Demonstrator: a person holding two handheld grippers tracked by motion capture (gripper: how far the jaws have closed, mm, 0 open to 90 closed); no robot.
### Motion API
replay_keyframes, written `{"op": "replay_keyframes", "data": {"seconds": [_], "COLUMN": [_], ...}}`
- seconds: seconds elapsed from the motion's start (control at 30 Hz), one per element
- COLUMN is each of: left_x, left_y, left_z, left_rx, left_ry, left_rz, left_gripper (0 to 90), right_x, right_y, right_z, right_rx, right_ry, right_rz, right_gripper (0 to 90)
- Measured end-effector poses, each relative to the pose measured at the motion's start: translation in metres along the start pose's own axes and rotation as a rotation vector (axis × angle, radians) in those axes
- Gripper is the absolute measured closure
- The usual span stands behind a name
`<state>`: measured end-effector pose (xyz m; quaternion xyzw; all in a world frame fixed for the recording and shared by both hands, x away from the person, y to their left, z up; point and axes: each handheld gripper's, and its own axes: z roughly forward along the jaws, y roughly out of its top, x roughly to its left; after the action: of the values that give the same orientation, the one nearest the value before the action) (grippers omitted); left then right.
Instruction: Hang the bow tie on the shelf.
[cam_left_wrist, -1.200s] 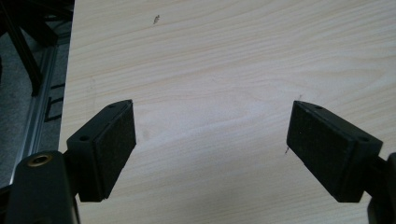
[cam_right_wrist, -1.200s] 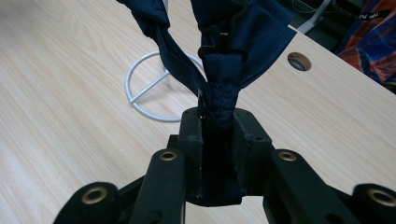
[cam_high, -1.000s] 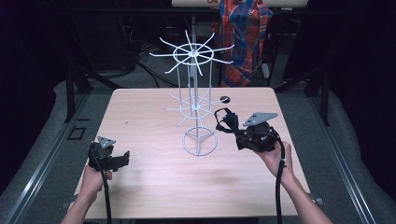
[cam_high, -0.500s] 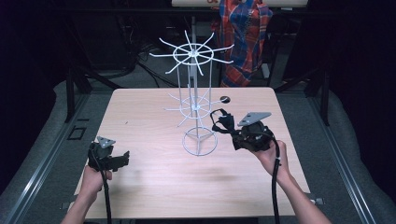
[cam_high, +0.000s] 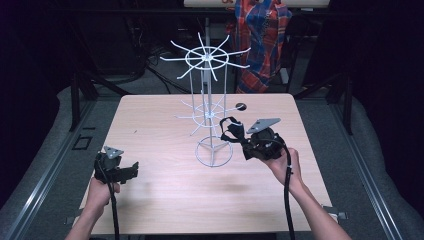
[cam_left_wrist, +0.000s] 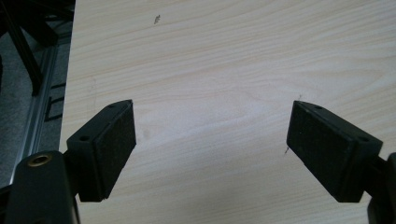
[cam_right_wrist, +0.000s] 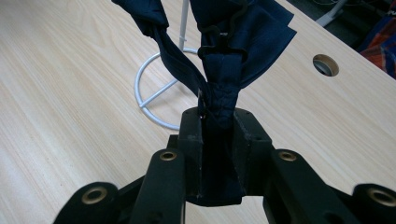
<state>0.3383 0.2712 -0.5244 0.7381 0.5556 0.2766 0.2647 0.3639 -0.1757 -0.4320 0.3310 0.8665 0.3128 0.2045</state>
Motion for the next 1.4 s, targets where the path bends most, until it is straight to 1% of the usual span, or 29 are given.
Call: {"op": "replay_keyframes", "data": {"seconds": [0.33,0.5,0.63,0.7,0.73,0.77,0.93,1.07,1.27,1.4], "left_x": [0.000,0.000,0.000,0.000,0.000,-0.001,0.001,0.001,0.001,0.001], "left_y": [0.000,0.000,0.000,0.000,0.001,0.001,0.000,0.000,0.000,0.000], "left_z": [0.000,0.000,0.000,0.000,0.000,0.000,-0.001,0.000,0.000,0.000], "left_rx": [0.005,0.004,0.005,0.005,0.003,0.005,0.004,0.003,0.005,0.006], "left_ry": [-0.002,0.000,-0.001,-0.002,-0.001,-0.002,0.000,-0.001,-0.002,-0.003], "left_rz": [0.004,0.001,0.003,0.004,0.004,0.004,0.000,0.003,0.006,0.007], "left_gripper": [16.0,16.0,16.0,16.0,16.0,16.0,16.0,16.0,16.0,16.0], "right_x": [0.001,0.003,0.003,0.003,0.003,0.004,0.008,0.009,0.010,0.009], "right_y": [-0.002,-0.004,-0.003,-0.003,-0.002,-0.001,0.003,0.002,-0.001,-0.003], "right_z": [0.012,0.015,0.016,0.018,0.019,0.021,0.029,0.031,0.035,0.038], "right_rx": [0.033,0.036,0.040,0.039,0.049,0.045,0.054,0.062,0.058,0.069], "right_ry": [0.015,0.017,0.005,0.009,0.012,0.013,0.028,0.022,0.019,0.013], "right_rz": [0.006,0.008,0.001,0.004,-0.001,0.007,-0.010,-0.009,-0.009,-0.014], "right_gripper": [74.9,74.8,74.8,74.8,74.8,74.8,74.6,73.9,73.3,72.7]}}
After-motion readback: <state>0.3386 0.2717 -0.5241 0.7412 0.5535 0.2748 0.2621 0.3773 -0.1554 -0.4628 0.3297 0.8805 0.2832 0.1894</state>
